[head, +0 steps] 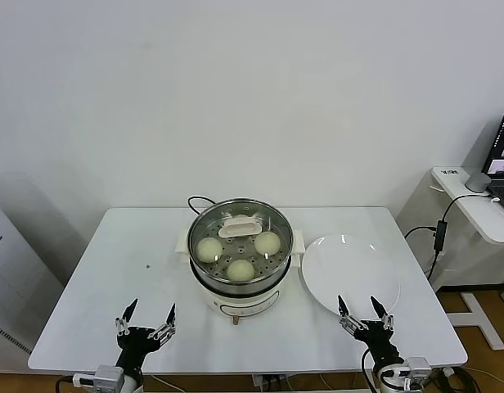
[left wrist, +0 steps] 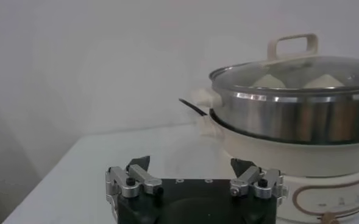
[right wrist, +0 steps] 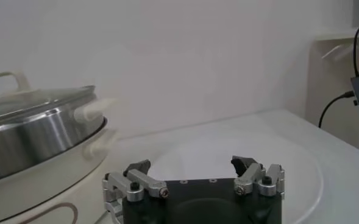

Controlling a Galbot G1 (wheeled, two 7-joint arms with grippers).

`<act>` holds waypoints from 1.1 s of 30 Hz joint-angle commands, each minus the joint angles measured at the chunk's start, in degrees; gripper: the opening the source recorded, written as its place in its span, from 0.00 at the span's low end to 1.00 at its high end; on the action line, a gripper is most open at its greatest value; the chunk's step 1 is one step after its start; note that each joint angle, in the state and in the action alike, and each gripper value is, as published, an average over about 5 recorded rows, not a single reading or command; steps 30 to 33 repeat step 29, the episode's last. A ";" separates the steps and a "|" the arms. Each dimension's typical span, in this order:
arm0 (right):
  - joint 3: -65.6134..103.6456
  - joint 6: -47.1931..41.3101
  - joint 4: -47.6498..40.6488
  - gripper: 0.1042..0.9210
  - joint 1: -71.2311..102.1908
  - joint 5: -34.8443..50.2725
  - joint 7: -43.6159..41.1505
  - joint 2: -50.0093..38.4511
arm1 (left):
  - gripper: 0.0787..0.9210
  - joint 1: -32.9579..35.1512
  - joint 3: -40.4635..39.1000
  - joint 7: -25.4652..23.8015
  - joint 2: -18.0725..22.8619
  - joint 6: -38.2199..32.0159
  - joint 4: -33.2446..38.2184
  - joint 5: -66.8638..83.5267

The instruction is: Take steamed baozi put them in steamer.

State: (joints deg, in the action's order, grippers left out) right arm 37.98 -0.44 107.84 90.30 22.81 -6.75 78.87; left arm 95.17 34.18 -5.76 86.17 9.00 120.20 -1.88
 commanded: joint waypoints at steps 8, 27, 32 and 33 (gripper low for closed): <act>0.45 0.84 0.75 0.88 0.48 -0.58 -2.65 0.13 | 0.88 0.43 0.21 -0.43 -0.07 0.58 0.73 1.47; 0.95 0.43 0.73 0.88 0.06 -3.63 -2.92 0.21 | 0.88 0.40 0.74 -0.78 -0.18 1.14 1.56 1.79; 0.96 0.44 0.69 0.88 0.01 -3.66 -2.90 0.22 | 0.88 0.38 0.75 -0.80 -0.17 1.13 1.55 1.81; 0.96 0.44 0.69 0.88 0.01 -3.66 -2.90 0.22 | 0.88 0.38 0.75 -0.80 -0.17 1.13 1.55 1.81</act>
